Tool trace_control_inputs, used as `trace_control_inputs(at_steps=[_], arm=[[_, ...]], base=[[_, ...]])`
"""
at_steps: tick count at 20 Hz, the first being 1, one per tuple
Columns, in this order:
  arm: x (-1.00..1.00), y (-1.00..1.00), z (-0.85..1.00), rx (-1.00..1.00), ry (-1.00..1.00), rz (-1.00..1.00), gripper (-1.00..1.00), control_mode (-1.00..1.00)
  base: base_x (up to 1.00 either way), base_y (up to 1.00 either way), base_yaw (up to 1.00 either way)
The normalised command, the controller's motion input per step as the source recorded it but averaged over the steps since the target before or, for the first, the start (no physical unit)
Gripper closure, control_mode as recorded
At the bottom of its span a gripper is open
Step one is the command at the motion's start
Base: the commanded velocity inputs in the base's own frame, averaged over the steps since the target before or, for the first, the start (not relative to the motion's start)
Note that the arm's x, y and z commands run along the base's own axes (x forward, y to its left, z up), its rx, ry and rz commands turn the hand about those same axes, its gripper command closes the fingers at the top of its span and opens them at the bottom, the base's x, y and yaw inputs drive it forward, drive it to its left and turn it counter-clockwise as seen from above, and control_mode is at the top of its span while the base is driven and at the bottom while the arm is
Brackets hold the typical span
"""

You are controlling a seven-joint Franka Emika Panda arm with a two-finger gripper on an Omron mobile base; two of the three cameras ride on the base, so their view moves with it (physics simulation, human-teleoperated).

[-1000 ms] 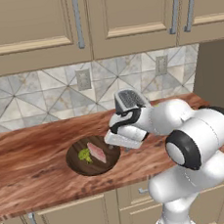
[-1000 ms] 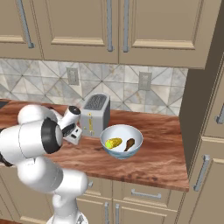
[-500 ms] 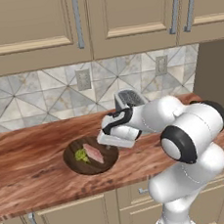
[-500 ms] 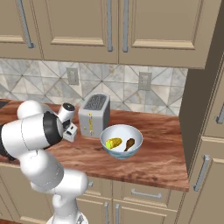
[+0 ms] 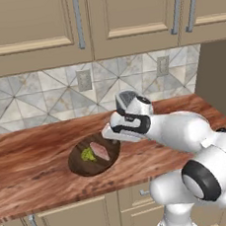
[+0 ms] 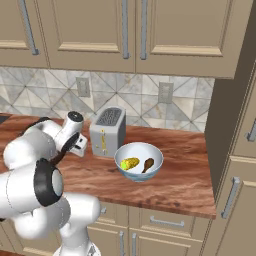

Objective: Place the bowl containing the steak and broccoli in the microwave. Close the microwave door and press the start button to microwave the meal.

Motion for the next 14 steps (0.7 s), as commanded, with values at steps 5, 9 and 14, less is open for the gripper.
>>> trace_control_inputs(at_steps=[5, 9, 14], arm=[[-0.51, -0.46, 0.78, 0.06, -0.1, -0.04, 1.0, -1.0], [-0.69, -0.78, 0.81, 0.26, -0.16, 0.0, 1.0, -1.0], [-0.64, -0.89, 1.0, 0.26, -0.02, -0.05, 1.0, -1.0]], base=[[0.0, 0.0, 0.0], [0.0, 0.0, 0.0], [0.0, 0.0, 0.0]])
